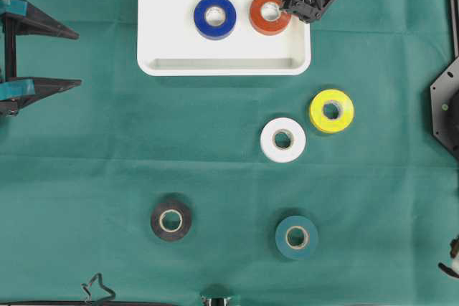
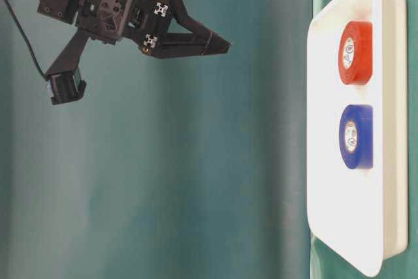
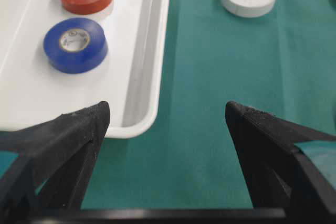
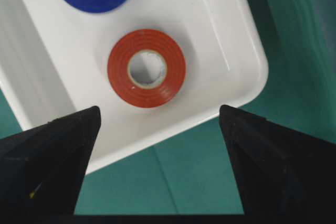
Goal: Pick up the tape from a random location and place it into the white case.
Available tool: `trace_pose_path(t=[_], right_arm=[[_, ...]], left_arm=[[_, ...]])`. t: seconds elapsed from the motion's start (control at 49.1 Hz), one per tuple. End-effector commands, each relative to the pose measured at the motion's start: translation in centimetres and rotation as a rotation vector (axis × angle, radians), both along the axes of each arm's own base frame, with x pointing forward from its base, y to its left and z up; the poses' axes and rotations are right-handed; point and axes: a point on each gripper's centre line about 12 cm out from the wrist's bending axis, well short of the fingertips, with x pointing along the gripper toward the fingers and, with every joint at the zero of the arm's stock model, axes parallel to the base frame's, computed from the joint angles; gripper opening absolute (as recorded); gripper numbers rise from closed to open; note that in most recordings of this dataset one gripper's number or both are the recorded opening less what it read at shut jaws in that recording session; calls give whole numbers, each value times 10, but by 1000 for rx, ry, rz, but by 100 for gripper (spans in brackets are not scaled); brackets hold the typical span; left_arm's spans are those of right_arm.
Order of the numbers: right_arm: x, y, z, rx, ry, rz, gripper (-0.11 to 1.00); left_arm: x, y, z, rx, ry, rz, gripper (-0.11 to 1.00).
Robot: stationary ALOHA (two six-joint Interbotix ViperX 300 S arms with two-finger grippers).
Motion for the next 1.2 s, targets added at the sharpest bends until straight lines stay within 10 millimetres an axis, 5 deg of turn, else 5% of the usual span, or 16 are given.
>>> trace_pose_path(t=[0.0,0.265,0.733,1.181], right_arm=[[1,0,17,-19,-49,0,88],[14,27,16,-15,-64,75,88],[37,115,13,9,-81,278,88],[35,118,21,-3,-132,295,87]], left_arm=[[2,0,3,-2,-9,-1,97],[2,0,3,-3,-10,0,97],[2,0,3,-2,-9,-1,97],[2,0,3,-2,-9,-1,97]])
